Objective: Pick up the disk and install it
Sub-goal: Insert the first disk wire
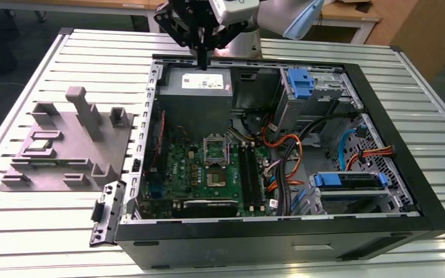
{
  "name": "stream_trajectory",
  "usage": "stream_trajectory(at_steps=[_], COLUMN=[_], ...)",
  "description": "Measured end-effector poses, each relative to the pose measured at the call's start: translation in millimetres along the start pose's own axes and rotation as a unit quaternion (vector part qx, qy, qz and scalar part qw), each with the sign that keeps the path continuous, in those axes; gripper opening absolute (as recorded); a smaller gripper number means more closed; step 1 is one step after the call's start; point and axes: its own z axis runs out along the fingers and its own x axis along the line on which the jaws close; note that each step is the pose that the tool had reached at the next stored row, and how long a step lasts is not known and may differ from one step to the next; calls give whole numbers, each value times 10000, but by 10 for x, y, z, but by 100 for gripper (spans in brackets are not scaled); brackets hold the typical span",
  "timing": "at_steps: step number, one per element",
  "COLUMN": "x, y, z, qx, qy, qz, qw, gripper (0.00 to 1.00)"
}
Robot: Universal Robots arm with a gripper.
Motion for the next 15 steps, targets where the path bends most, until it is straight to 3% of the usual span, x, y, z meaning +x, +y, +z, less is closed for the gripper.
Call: stream_trajectory(at_steps=[13, 15], x=[-1, -26], y=[0, 3], z=[0, 1], qx=[0, 0], qy=[0, 0], qz=[0, 0], qw=[10000, 10000], gripper=[10, 10])
